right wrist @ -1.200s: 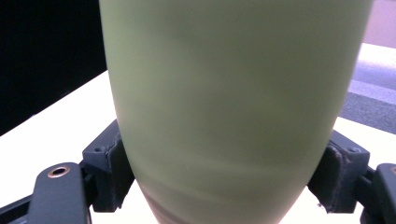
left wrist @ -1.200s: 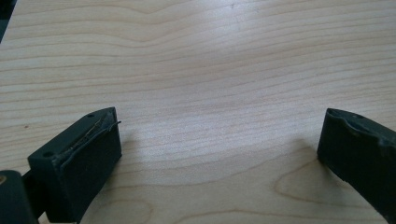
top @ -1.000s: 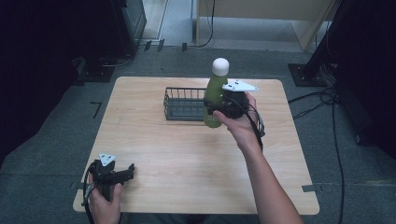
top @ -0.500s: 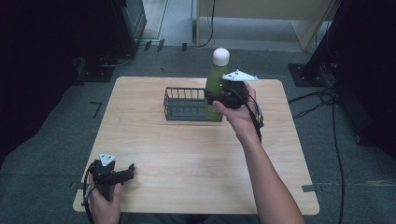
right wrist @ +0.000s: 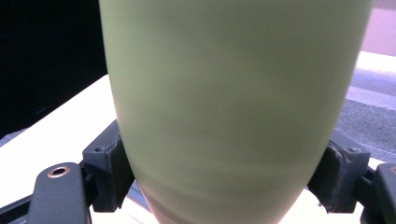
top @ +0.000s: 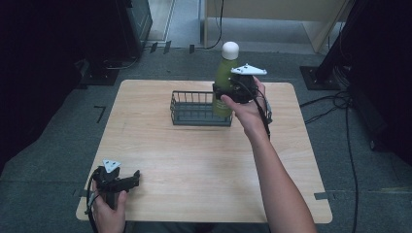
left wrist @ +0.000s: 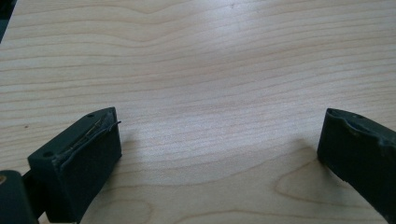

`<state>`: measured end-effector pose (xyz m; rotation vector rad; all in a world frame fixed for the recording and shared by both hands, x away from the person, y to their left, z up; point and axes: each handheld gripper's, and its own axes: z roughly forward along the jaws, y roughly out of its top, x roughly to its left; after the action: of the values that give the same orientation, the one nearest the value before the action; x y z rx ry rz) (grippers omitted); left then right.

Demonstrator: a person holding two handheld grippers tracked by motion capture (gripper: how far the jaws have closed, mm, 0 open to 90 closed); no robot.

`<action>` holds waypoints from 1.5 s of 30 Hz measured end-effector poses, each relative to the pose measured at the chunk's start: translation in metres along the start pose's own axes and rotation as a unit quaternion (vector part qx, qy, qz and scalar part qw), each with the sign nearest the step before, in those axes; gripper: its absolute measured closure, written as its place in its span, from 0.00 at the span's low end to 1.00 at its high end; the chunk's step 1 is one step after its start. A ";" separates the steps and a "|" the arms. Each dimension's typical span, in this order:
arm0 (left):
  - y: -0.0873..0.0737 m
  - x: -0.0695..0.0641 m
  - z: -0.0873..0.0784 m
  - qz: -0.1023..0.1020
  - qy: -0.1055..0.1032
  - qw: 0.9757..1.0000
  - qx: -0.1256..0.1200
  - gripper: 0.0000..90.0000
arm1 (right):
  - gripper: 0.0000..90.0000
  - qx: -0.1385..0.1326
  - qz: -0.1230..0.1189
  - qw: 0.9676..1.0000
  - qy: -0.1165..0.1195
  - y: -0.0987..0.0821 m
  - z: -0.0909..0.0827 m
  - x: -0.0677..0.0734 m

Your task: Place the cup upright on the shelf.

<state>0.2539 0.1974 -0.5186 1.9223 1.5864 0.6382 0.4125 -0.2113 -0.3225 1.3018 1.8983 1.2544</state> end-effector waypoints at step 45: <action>0.000 0.000 0.000 0.000 0.000 1.000 0.000 0.00 | 0.23 0.007 0.004 0.999 -0.035 -0.010 0.068 -0.011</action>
<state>0.2539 0.1974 -0.5186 1.9236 1.5858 0.6383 0.4673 -0.1956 -0.3620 1.3450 1.8583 1.1859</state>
